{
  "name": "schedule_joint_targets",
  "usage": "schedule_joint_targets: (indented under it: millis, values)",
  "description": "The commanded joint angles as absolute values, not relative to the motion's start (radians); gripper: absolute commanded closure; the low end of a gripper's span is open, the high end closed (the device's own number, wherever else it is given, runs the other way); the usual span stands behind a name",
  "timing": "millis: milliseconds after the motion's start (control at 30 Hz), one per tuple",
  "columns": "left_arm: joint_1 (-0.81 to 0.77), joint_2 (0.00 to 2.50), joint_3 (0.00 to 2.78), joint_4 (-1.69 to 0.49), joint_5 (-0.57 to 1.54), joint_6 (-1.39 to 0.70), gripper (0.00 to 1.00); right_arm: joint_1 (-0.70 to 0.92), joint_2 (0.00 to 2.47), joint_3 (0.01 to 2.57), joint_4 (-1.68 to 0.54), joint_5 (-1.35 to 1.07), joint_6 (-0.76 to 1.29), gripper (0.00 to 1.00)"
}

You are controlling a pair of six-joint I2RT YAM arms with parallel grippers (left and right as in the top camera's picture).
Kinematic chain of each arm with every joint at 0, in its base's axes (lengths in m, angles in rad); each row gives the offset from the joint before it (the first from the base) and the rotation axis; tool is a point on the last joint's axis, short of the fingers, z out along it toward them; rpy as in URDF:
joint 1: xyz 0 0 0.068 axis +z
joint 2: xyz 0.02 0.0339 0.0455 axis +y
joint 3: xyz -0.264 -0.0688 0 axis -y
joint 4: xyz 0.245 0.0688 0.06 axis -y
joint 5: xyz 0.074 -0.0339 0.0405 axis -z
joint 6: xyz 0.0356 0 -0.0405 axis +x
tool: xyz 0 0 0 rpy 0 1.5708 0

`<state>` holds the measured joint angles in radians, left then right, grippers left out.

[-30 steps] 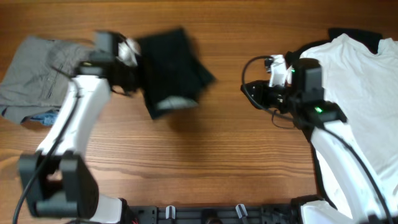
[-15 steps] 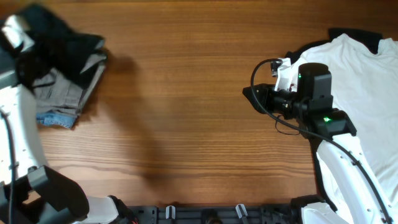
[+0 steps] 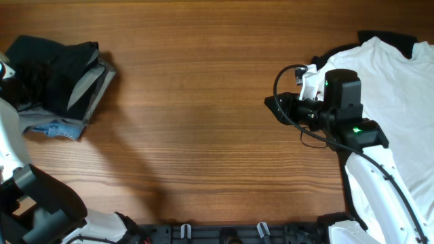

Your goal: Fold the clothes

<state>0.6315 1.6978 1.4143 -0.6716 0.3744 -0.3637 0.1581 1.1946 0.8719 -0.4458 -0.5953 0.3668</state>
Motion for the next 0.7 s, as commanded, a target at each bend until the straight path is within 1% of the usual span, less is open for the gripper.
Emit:
schedule_joint_targets:
  millis: [0,233,367,500,600,633,667]
  values:
    - [0.662,1.693,1.423,-0.734,0.242,-0.344,0.00,0.159,1.196,0.873,-0.458,-0.612,0.369,0.80]
    - [0.812,1.608,1.448,-0.973,0.250,-0.352,0.00,0.159,1.196,0.873,-0.446,-0.611,0.367,0.79]
    - [0.880,1.547,1.448,-1.000,0.317,-0.351,0.00,0.159,1.196,0.873,-0.443,-0.612,0.366,0.79]
    - [0.892,1.480,1.448,-0.945,0.514,-0.287,0.00,0.160,1.195,0.873,-0.442,-0.612,0.342,0.79]
    - [0.845,1.444,1.448,-0.905,0.665,-0.191,0.13,0.161,1.185,0.873,-0.442,-0.612,0.313,0.79]
    - [0.815,1.435,1.448,-0.904,0.698,-0.139,0.20,0.163,1.181,0.874,-0.442,-0.606,0.307,0.79]
    - [0.789,1.429,1.448,-0.908,0.712,-0.104,0.23,0.168,1.174,0.873,-0.442,-0.598,0.298,0.79]
